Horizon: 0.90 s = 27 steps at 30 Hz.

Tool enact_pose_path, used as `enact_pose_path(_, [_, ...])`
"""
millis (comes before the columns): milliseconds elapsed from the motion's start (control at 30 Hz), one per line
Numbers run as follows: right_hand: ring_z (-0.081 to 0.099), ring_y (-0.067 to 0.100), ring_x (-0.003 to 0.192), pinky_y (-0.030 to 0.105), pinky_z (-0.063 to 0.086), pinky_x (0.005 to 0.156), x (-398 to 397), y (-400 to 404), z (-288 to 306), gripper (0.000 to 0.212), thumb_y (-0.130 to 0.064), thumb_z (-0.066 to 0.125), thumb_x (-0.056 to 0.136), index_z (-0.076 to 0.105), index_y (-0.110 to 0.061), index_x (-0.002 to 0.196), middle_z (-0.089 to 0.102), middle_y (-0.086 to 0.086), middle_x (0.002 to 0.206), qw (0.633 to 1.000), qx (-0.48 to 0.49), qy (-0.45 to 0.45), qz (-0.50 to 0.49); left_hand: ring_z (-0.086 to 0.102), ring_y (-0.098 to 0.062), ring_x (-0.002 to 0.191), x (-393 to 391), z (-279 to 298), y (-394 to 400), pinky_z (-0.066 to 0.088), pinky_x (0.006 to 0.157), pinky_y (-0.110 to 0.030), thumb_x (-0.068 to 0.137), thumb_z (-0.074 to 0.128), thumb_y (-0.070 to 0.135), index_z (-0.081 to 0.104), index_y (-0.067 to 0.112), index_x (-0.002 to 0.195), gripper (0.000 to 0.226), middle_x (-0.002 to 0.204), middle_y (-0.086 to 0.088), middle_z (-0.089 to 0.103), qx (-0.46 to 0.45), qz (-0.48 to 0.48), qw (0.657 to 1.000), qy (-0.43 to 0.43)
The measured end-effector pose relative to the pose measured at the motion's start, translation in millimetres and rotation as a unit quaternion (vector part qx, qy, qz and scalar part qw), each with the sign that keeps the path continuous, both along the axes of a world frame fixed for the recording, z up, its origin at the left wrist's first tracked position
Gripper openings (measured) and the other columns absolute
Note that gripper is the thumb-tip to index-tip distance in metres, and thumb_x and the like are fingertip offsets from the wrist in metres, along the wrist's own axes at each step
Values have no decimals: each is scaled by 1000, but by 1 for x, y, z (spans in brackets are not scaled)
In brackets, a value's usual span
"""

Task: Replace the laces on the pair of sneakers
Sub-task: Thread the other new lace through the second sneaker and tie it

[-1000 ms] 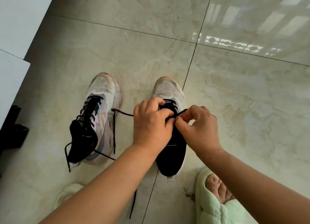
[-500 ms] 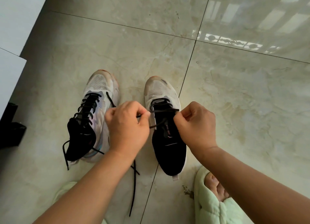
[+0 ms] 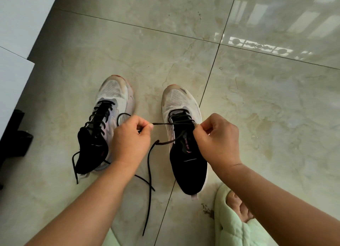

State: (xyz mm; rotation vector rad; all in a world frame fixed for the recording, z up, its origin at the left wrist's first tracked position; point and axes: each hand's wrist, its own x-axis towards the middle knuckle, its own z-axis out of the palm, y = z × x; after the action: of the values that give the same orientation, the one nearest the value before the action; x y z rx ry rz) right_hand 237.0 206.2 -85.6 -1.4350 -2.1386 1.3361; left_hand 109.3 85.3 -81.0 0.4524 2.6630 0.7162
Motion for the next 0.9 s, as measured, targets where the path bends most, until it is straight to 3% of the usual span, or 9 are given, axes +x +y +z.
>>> enact_pose_path(133, [54,18,64,38,48,59,5,7,3,12,-12,61,76,53,-10,68,56,-2,65,998,14,1,66,56,-7,72,11,9,-9,47,71,-21,82,66,26,58,31,84,9,84,14,60,94,-61,993,-36])
enact_pose_path(233, [53,19,75,31,46,65,4,6,4,13,0,60,75,54,-12,74,54,-2,76,989,48,37,133,55,-5,90,13,15,-15,39,87,-11,78,58,37,62,31,89,13,107,9,52,121,-178,975,-50])
enact_pose_path(300, [51,21,82,27,41,72,2,5,4,18,7,60,72,62,-10,78,50,-2,83,984,54,59,159,50,-11,112,15,13,-14,35,100,-26,78,59,35,70,22,86,19,118,7,50,71,-227,970,-58])
enact_pose_path(400, [45,22,90,31,34,81,2,7,1,25,1,64,71,71,-13,90,47,-3,88,978,75,40,192,46,-22,120,16,13,-8,31,104,-43,78,57,33,73,14,82,25,124,2,53,22,-247,968,-44])
enact_pose_path(533, [34,13,99,26,17,85,1,10,6,26,-27,68,74,71,-29,100,45,-9,96,960,87,18,266,47,-26,116,10,18,0,33,100,-42,80,58,33,76,16,84,25,121,-2,58,29,-229,973,22])
enact_pose_path(633, [34,11,102,26,18,85,-7,9,12,20,-33,70,78,71,-32,98,50,-12,101,959,84,54,264,50,-24,107,5,26,7,32,94,-37,77,63,35,77,25,86,20,108,1,62,39,-223,972,67])
enact_pose_path(700, [35,9,101,26,20,85,-13,11,16,20,-36,66,80,69,-32,100,55,-15,100,959,75,73,264,54,-23,93,3,30,10,40,86,-43,75,65,35,77,26,85,18,92,3,65,49,-234,967,81])
enact_pose_path(767, [36,6,98,28,21,85,-18,14,17,12,-33,68,81,70,-29,92,59,-17,90,957,66,78,273,60,-21,79,1,32,12,46,76,-45,75,68,32,77,23,86,16,79,4,69,74,-251,964,52])
enact_pose_path(900, [36,7,92,29,20,79,-22,21,14,6,-23,67,82,64,-23,77,53,-19,74,955,84,36,282,66,-13,72,-1,34,8,53,70,-36,77,75,18,76,19,89,13,77,3,71,115,-175,976,-51])
